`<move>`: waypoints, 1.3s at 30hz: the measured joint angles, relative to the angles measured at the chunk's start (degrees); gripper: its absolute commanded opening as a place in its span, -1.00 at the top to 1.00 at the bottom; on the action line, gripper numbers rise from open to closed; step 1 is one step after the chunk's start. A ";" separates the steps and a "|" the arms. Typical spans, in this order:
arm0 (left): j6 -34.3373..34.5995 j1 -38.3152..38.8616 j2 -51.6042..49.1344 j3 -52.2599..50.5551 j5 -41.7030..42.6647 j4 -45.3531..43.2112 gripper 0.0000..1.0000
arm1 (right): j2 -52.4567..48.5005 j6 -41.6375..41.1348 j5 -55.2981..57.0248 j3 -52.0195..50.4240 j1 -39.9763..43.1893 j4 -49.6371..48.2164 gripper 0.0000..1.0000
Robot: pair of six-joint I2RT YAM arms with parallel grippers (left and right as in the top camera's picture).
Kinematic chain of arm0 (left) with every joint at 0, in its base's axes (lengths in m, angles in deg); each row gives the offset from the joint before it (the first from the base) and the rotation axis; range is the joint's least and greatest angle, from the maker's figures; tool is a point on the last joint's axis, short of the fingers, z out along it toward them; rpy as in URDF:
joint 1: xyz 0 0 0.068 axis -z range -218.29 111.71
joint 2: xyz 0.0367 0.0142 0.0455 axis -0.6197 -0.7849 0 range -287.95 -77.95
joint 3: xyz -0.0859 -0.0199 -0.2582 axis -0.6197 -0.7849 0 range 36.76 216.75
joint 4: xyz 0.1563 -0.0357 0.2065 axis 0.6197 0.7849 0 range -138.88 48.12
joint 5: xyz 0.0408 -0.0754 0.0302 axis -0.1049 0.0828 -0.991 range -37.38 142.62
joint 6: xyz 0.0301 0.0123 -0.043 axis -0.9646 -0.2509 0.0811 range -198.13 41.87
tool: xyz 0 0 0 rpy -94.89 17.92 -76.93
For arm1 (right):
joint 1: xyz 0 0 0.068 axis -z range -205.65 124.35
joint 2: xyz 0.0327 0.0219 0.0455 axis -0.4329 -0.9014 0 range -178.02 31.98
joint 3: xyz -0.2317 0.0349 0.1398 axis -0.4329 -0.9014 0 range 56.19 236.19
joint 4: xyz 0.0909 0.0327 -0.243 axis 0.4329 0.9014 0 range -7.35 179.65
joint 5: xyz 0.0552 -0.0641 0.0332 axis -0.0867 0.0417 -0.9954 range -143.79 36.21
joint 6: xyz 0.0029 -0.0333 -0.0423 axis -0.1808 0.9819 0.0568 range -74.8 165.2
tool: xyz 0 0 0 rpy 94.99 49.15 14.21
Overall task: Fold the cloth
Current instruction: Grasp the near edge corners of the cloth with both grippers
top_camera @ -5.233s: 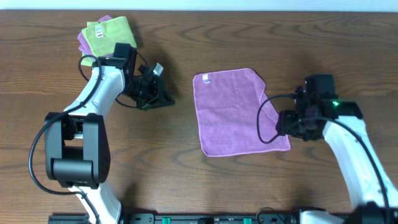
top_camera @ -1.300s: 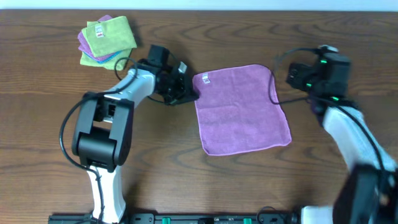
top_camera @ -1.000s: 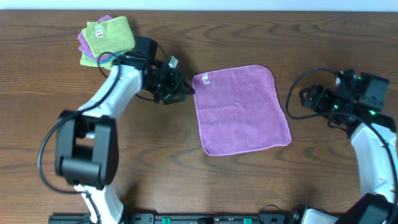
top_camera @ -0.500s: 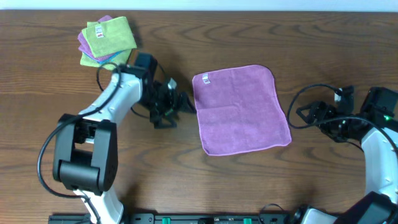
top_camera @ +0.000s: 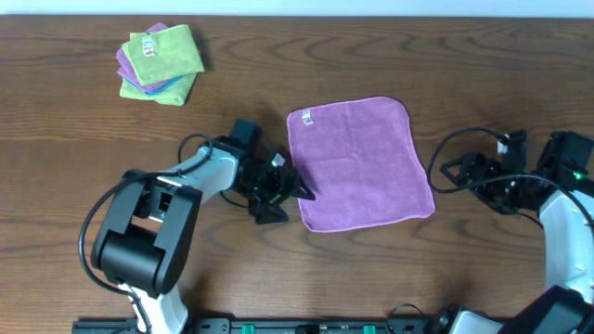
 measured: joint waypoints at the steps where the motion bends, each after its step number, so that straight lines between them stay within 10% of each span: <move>1: 1.51 0.50 0.02 -0.55 0.59 -2.05 -0.80 | 0.00 -0.02 0.00 0.00 0.00 0.22 -0.72; 13: 18.99 4.66 1.64 -9.14 4.39 -24.98 -0.89 | 0.00 0.02 -0.31 0.00 0.00 2.67 -0.74; 29: 19.78 7.91 1.70 -10.27 -6.19 -25.51 0.88 | 0.00 0.74 -1.27 0.00 0.00 4.09 -0.76; 39: 15.80 7.76 1.70 -10.45 -7.65 -25.59 0.89 | 0.00 2.75 -2.69 -7.37 -0.20 -2.49 -0.78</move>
